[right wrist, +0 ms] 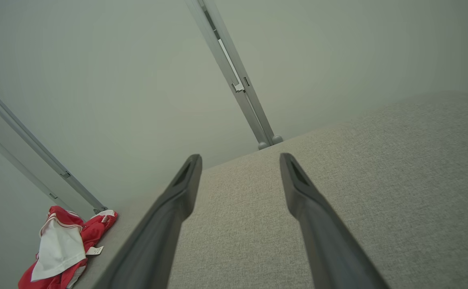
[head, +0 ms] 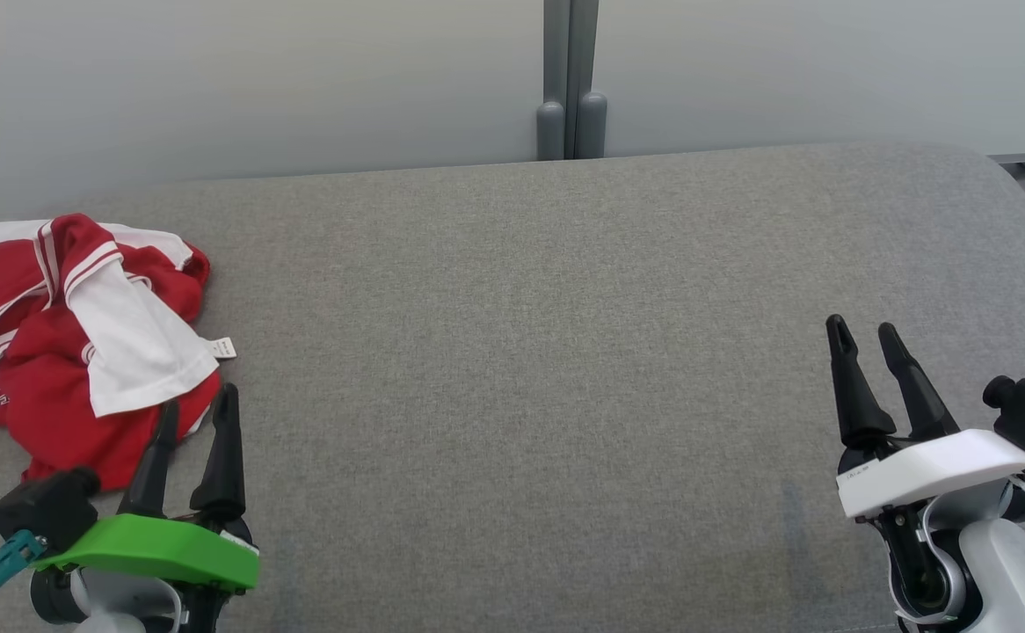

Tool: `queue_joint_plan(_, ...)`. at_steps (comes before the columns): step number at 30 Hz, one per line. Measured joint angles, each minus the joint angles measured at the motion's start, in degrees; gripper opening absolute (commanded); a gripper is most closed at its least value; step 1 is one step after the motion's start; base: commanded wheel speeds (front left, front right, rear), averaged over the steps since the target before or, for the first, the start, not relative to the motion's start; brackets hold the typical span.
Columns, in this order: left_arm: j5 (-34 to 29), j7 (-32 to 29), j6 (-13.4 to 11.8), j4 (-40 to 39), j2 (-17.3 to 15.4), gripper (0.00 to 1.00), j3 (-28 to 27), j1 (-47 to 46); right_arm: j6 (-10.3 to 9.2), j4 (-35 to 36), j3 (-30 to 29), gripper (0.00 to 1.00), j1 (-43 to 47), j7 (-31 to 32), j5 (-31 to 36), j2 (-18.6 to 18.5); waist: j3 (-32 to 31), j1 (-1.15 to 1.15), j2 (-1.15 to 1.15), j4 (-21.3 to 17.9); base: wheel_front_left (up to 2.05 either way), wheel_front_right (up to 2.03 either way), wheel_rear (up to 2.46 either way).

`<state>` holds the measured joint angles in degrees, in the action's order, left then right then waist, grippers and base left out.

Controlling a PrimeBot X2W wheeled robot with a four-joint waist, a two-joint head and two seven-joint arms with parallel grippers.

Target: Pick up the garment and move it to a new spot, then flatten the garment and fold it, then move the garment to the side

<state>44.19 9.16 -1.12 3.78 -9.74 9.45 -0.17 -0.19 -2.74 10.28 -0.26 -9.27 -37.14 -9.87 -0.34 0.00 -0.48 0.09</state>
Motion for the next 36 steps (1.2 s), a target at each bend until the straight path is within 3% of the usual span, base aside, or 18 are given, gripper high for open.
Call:
queue_joint_plan(28,-17.47,5.11,-3.01,-4.63,-1.75,1.00,3.76,0.00,-3.96,4.71,4.37,1.00,0.76,-5.09,18.80,-1.71,-0.15,0.00,0.00,-0.20,0.00,0.00,0.00)
queue_joint_plan(36,-17.74,5.11,-3.01,-4.65,-1.79,1.00,3.80,0.00,-3.97,4.79,4.41,1.00,0.77,-5.15,19.48,-1.97,-0.09,0.00,0.00,-0.08,0.00,0.00,0.00)
